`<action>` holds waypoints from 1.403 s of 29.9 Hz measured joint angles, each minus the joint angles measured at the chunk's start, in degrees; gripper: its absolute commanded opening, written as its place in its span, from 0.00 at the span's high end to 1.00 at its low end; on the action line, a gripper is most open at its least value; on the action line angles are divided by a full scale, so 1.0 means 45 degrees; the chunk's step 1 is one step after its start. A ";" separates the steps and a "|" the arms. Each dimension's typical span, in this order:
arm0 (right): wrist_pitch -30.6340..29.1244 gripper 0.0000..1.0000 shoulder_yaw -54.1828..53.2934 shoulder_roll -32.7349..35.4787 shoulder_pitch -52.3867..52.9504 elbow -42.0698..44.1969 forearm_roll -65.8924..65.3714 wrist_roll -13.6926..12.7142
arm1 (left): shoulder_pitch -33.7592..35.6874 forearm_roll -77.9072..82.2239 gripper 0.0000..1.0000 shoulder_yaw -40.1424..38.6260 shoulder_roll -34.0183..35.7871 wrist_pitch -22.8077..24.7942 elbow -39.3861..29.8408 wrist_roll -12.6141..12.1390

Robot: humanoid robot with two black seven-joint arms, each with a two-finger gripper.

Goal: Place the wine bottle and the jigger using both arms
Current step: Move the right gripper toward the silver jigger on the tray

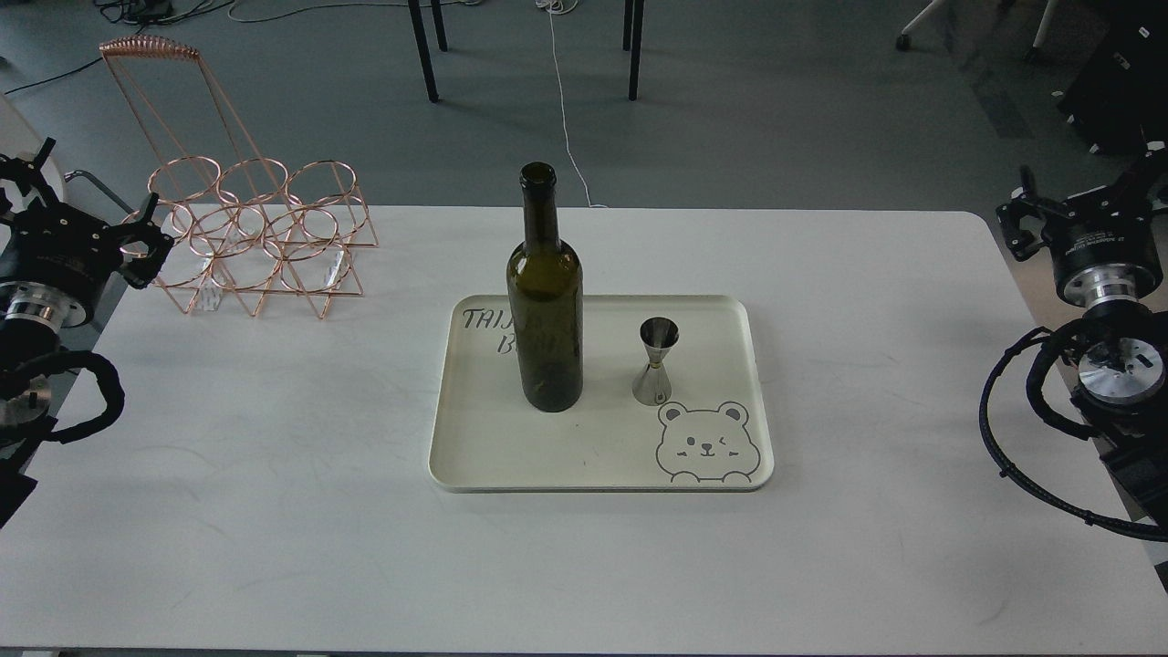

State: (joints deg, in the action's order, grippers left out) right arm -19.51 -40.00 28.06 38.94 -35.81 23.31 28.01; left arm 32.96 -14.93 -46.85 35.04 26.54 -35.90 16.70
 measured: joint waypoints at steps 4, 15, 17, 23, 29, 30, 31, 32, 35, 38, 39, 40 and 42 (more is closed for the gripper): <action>0.0012 0.01 0.0102 0.0040 -0.0012 -0.0058 -0.0066 0.0000 | 0.0000 -0.0004 0.01 0.0000 0.0014 0.0036 0.0003 -0.0019; 0.0058 0.01 0.1564 0.1086 0.0993 -0.0981 -0.4218 -0.0002 | 0.0000 -0.0077 0.01 -0.0146 0.0116 0.0123 0.0008 0.0032; 0.0276 0.01 0.1634 0.1298 0.1135 -0.1624 -0.5885 -0.0003 | 0.0000 -0.0078 0.01 -0.0165 0.0128 0.0220 0.0009 0.0031; 0.1841 0.01 0.1710 0.2250 0.1241 -0.4622 -1.1369 -0.0003 | 0.0038 -0.0066 0.01 -0.0189 0.0143 0.0325 0.0008 0.0031; 0.2241 0.01 0.1737 0.2986 0.1037 -0.6500 -1.6769 -0.0003 | 0.0036 -0.0060 0.01 -0.0158 0.0326 0.0326 0.0007 0.0032; 0.2341 0.01 0.1740 0.3012 0.1016 -0.6775 -1.7607 -0.0002 | 0.0032 -0.0060 0.01 -0.0154 0.0377 0.0326 0.0008 0.0032; 0.2479 0.01 0.1781 0.3021 0.0996 -0.6990 -1.8330 -0.0003 | 0.0026 -0.0060 0.02 -0.0147 0.0423 0.0326 0.0008 0.0032; 0.2669 0.01 0.1913 0.3020 0.0972 -0.7202 -1.9094 -0.0002 | 0.0024 -0.0060 0.01 -0.0142 0.0456 0.0326 0.0008 0.0033; 0.3214 0.01 0.2829 0.2951 0.0925 -0.7741 -2.1513 -0.0002 | 0.0021 -0.0033 0.02 -0.0137 0.0487 0.0326 0.0008 0.0033; 0.3753 0.01 0.3654 0.2933 0.0998 -0.8017 -2.3517 -0.0002 | 0.0021 -0.0014 0.01 -0.0135 0.0486 0.0326 0.0006 0.0033; 0.3924 0.01 0.3821 0.2933 0.1021 -0.8040 -2.4105 -0.0002 | 0.0021 -0.0005 0.01 -0.0135 0.0486 0.0326 0.0006 0.0033; 0.4116 0.01 0.3974 0.2933 0.1024 -0.8050 -2.4798 -0.0001 | 0.0021 0.0008 0.01 -0.0135 0.0487 0.0326 0.0006 0.0033; 0.4561 0.01 0.4217 0.2968 0.1002 -0.8040 -2.6273 -0.0002 | 0.0021 0.0032 0.01 -0.0132 0.0487 0.0326 0.0006 0.0023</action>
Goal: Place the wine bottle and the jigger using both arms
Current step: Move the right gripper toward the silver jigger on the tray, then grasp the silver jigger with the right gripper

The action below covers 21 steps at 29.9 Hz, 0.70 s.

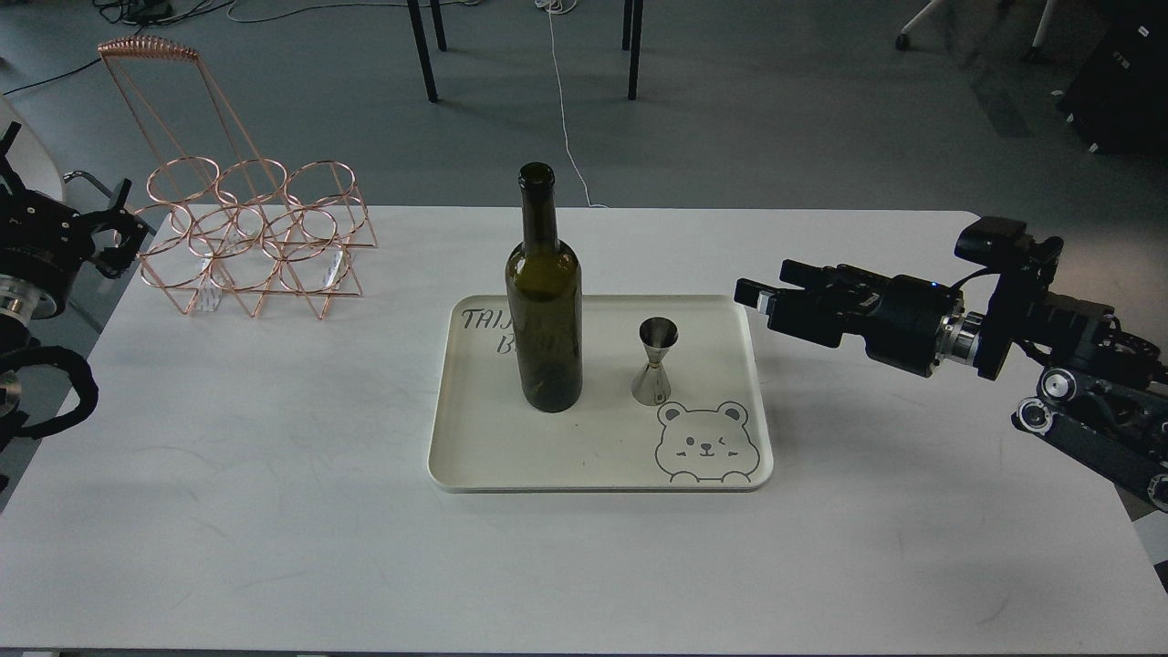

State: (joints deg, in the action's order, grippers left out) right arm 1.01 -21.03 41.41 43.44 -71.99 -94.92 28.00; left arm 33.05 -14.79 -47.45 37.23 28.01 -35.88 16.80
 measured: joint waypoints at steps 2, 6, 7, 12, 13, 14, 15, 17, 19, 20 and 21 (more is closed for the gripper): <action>0.0588 0.01 0.0355 0.0014 -0.0057 0.0054 -0.1534 0.0000 | 0.0000 0.0015 0.02 0.0016 0.0004 0.0000 0.0000 -0.0010; 0.1493 0.02 0.1140 -0.0143 -0.0099 0.0318 -0.3678 0.0001 | 0.0000 0.0015 0.01 0.0076 -0.0027 -0.0001 0.0001 -0.0010; 0.1662 0.02 0.1261 -0.0269 -0.0099 0.0441 -0.4032 0.0001 | 0.0002 0.0015 0.01 0.0085 -0.0047 0.0000 -0.0003 -0.0010; 0.2264 0.02 0.1648 -0.1411 -0.0048 0.1619 -0.5595 0.0004 | 0.0034 0.0015 0.01 0.0070 -0.0068 -0.0001 -0.0032 0.0004; 0.2295 0.02 0.1673 -0.1607 -0.0017 0.1750 -0.5678 0.0001 | 0.0034 0.0014 0.01 0.0075 -0.0069 -0.0001 -0.0032 0.0007; 0.2319 0.02 0.1695 -0.1846 -0.0002 0.1928 -0.5780 0.0001 | 0.0034 0.0015 0.01 0.0088 -0.0069 0.0000 -0.0032 0.0008; 0.2325 0.02 0.1710 -0.2032 0.0003 0.2044 -0.5851 0.0004 | 0.0034 0.0015 0.02 0.0097 -0.0070 -0.0001 -0.0032 0.0010; 0.2331 0.02 0.1719 -0.2435 0.0029 0.2324 -0.6050 0.0004 | 0.0022 0.0015 0.02 0.0109 -0.0069 -0.0001 -0.0026 0.0017; 0.2334 0.02 0.1724 -0.2851 0.0087 0.2688 -0.6220 0.0002 | -0.0003 0.0015 0.01 0.0115 -0.0058 -0.0001 -0.0009 0.0023; 0.2334 0.03 0.1724 -0.3085 0.0135 0.2899 -0.6272 -0.0001 | -0.0010 0.0015 0.01 0.0116 -0.0039 -0.0001 -0.0004 0.0065; 0.2335 0.03 0.1724 -0.3332 0.0180 0.3121 -0.6300 0.0000 | -0.0019 0.0014 0.01 0.0118 -0.0014 -0.0001 0.0000 0.0153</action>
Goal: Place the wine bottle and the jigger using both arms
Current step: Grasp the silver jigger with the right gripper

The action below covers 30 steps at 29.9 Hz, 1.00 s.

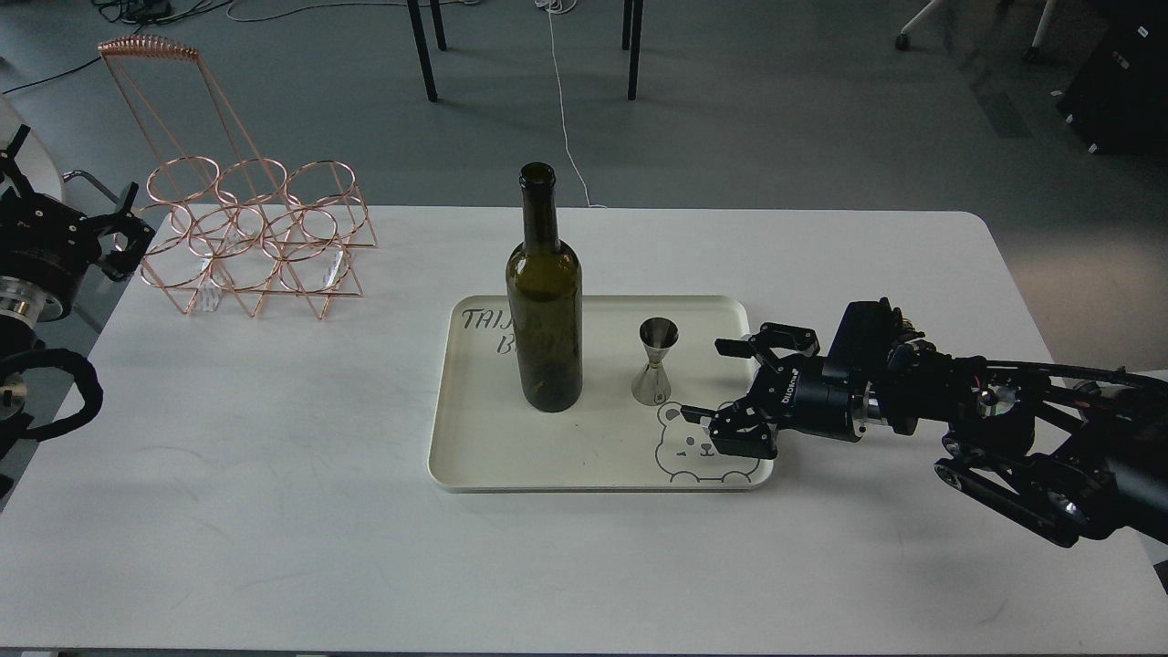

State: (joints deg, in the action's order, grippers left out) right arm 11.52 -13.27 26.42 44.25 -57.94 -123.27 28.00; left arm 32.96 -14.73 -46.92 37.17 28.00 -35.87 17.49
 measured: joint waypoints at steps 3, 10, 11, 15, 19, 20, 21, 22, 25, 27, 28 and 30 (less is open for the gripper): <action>0.0004 0.07 0.0000 -0.0653 0.0113 0.0538 -0.0026 -0.0002 | -0.0019 0.0000 0.01 0.0014 0.0018 -0.0001 0.0005 0.0359; 0.0268 0.25 0.0000 -0.1979 0.0145 0.1674 -0.0029 -0.0001 | -0.0093 0.0010 0.01 0.0016 0.0001 -0.0001 0.0005 0.0547; 0.0310 0.28 0.0000 -0.2061 0.0133 0.1802 -0.0029 -0.0001 | -0.0107 0.0011 0.01 0.0019 -0.0013 -0.0001 0.0005 0.0547; 0.0387 0.34 0.0000 -0.2218 0.0124 0.2131 -0.0029 -0.0002 | -0.0276 0.0012 0.01 0.0021 -0.0043 -0.0001 0.0004 0.0555; 0.0433 0.37 -0.0014 -0.2254 0.0124 0.2269 -0.0029 -0.0001 | -0.0329 0.0012 0.01 0.0020 -0.0055 -0.0001 0.0004 0.0567; 0.0464 0.37 -0.0047 -0.2281 0.0125 0.2309 -0.0029 -0.0001 | -0.0331 0.0011 0.01 0.0020 -0.0055 -0.0001 0.0004 0.0576; 0.0491 0.38 -0.0086 -0.2314 0.0125 0.2334 -0.0022 -0.0002 | -0.0331 0.0011 0.01 0.0019 -0.0056 -0.0001 0.0004 0.0581; 0.0557 0.39 -0.0126 -0.2362 0.0126 0.2356 -0.0009 -0.0002 | -0.0332 0.0011 0.01 0.0018 -0.0055 -0.0001 0.0004 0.0583; 0.0771 0.42 -0.0170 -0.2456 0.0155 0.2386 0.0006 -0.0001 | -0.0332 -0.0004 0.01 0.0016 -0.0052 -0.0001 0.0035 0.0584; 0.0838 0.48 -0.0175 -0.2468 0.0158 0.2400 0.0010 0.0000 | -0.0332 -0.0010 0.01 0.0015 -0.0031 -0.0001 0.0137 0.0585; 0.0861 0.52 -0.0176 -0.2469 0.0158 0.2409 0.0010 0.0000 | -0.0333 -0.0010 0.01 0.0015 -0.0026 -0.0001 0.0209 0.0584; 0.0871 0.61 -0.0177 -0.2471 0.0157 0.2421 0.0010 0.0000 | -0.0333 -0.0010 0.01 0.0015 -0.0026 -0.0001 0.0303 0.0584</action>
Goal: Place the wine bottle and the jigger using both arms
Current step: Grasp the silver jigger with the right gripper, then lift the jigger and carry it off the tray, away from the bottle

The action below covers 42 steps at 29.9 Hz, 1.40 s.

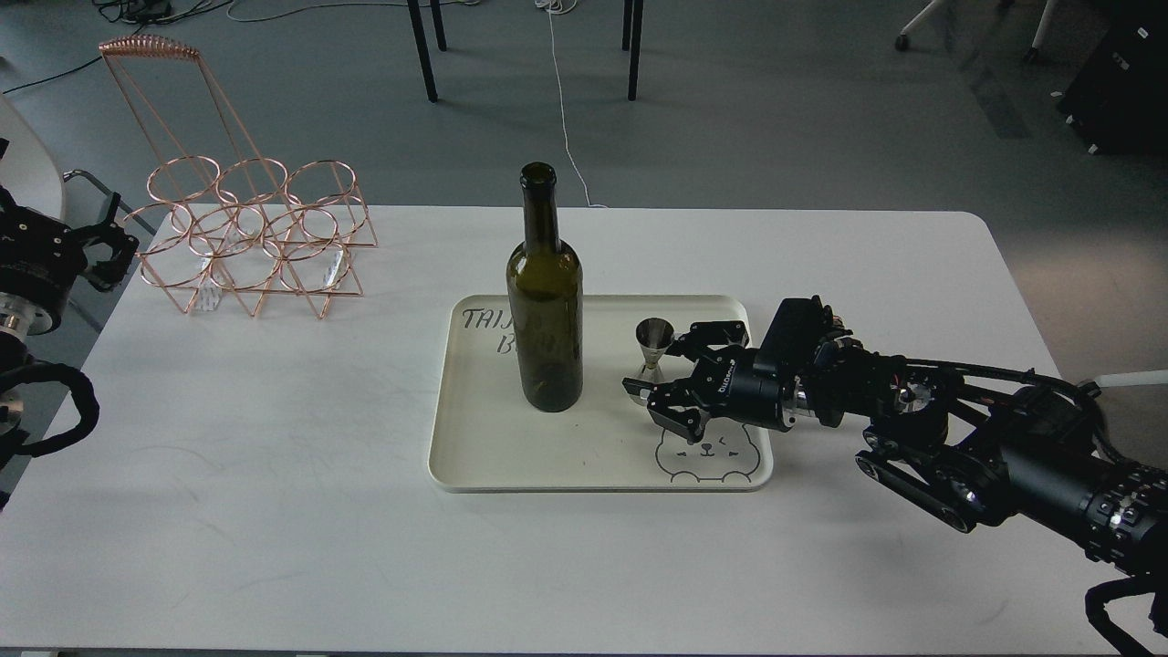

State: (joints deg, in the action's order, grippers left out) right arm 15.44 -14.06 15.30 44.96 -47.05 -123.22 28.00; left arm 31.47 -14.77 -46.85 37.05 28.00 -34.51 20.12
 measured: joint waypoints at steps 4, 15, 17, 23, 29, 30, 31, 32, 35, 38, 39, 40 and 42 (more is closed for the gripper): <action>0.0005 0.74 -0.0001 -0.0003 -0.0034 0.0086 0.0001 0.0002 | -0.0001 0.0003 0.01 -0.0008 0.0000 0.0000 0.0048 -0.0012; 0.0343 0.93 -0.0008 -0.0002 -0.0106 0.0302 0.0010 0.0001 | -0.0001 0.0009 0.01 -0.0019 -0.0028 0.0000 0.0072 -0.0018; 0.0435 0.93 -0.0008 -0.0002 -0.0119 0.0299 0.0017 0.0002 | -0.0001 0.0008 0.01 -0.0019 -0.0030 0.0000 0.0073 -0.0018; 0.0672 0.94 -0.0008 0.0123 -0.0134 0.0269 0.0037 0.0002 | 0.0000 0.0001 0.01 -0.0018 0.0003 0.0000 0.0073 -0.0019; 0.1107 0.95 -0.0623 0.0655 -0.0192 0.0112 0.0176 -0.0001 | 0.0035 0.0000 0.01 -0.0018 0.0028 0.0000 0.0072 -0.0018; 0.1122 0.95 -0.0849 0.0802 -0.0255 0.0016 0.0197 0.0001 | 0.0036 0.0001 0.01 -0.0018 0.0028 0.0000 0.0067 -0.0019; 0.1129 0.95 -0.1048 0.0944 -0.0328 -0.0092 0.0243 0.0001 | 0.0043 0.0001 0.01 -0.0019 0.0028 0.0000 0.0061 -0.0020; 0.1131 0.95 -0.1213 0.1092 -0.0409 -0.0215 0.0319 0.0002 | 0.0050 0.0001 0.01 -0.0018 0.0029 0.0000 0.0058 -0.0027; 0.1140 0.95 -0.1650 0.1837 -0.0677 -0.0769 0.0782 0.0002 | 0.0096 0.0018 0.01 -0.0006 0.0030 0.0000 0.0054 -0.0040; 0.1228 0.95 -0.2035 0.2641 -0.0892 -0.1244 0.1417 0.0000 | 0.0167 0.0021 0.01 0.0011 0.0030 0.0000 0.0051 -0.0057; 0.1303 0.95 -0.2156 0.2855 -0.0970 -0.1300 0.1574 0.0003 | 0.0177 0.0021 0.01 0.0015 0.0030 0.0000 0.0051 -0.0059; 0.1422 0.95 -0.2311 0.3089 -0.1059 -0.1321 0.1746 0.0000 | 0.0183 0.0021 0.01 0.0018 0.0030 0.0001 0.0049 -0.0059; 0.1647 0.95 -0.2529 0.3470 -0.1226 -0.1331 0.2080 0.0001 | 0.0191 0.0021 0.01 0.0020 0.0030 0.0000 0.0038 -0.0059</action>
State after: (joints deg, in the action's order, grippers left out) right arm 22.85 -25.44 30.91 39.44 -53.04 -113.86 28.00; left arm 32.33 -14.68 -46.76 37.19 28.00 -34.34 19.85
